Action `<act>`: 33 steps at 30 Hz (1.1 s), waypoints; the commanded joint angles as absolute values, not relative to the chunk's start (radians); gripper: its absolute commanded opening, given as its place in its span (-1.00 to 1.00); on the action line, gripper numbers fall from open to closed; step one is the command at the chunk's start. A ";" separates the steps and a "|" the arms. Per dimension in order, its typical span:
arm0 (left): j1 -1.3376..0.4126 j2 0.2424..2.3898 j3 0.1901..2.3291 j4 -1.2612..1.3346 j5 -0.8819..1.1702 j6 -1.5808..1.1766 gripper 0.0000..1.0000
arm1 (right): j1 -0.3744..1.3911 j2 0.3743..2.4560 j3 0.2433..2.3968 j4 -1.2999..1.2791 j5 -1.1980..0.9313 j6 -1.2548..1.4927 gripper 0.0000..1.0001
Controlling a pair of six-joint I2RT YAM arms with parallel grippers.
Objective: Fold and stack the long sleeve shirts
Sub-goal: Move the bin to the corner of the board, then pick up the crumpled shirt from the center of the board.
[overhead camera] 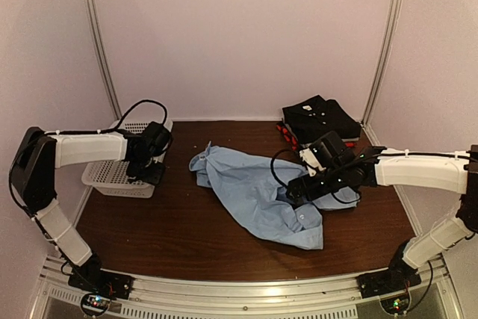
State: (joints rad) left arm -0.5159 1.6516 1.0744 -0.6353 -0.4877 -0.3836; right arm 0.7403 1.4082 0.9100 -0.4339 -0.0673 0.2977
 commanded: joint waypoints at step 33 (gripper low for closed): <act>-1.053 1.680 0.937 0.278 -0.074 -0.262 0.66 | 0.635 1.410 0.926 -0.448 -0.139 0.290 -0.19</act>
